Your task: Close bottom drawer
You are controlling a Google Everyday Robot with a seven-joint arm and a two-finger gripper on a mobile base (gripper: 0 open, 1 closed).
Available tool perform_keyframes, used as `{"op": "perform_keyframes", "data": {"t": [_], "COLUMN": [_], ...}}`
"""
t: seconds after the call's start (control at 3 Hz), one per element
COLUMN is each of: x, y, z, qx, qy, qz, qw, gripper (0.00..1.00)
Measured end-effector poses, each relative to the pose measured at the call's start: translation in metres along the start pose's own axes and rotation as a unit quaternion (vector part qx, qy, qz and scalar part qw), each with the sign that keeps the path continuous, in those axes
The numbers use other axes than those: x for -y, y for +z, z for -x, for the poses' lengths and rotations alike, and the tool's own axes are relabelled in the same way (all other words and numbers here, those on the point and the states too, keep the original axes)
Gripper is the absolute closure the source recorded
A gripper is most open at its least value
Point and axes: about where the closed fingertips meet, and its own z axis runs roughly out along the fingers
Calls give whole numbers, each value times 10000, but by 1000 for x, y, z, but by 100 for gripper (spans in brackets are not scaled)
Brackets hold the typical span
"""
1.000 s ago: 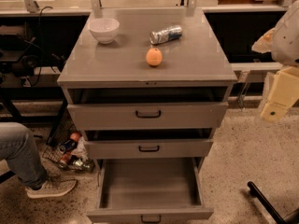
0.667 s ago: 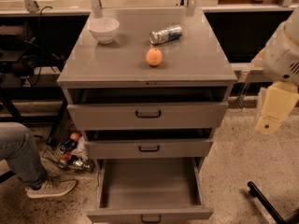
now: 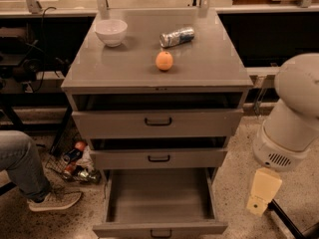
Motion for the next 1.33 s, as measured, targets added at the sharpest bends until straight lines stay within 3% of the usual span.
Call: {"op": "perform_keyframes", "data": {"t": [0.33,0.67,1.0,1.33], "x": [-2,2,19,35], "y": [8,71,162,217], "z": [-2,-10,-4,8], "qx": [51,143,648,1149], "qy": [-4,81,194,290], "qz": [44,343,647,741], "qw": [10000,9993,9956,9902], "gripper": [0,0,0,0]}}
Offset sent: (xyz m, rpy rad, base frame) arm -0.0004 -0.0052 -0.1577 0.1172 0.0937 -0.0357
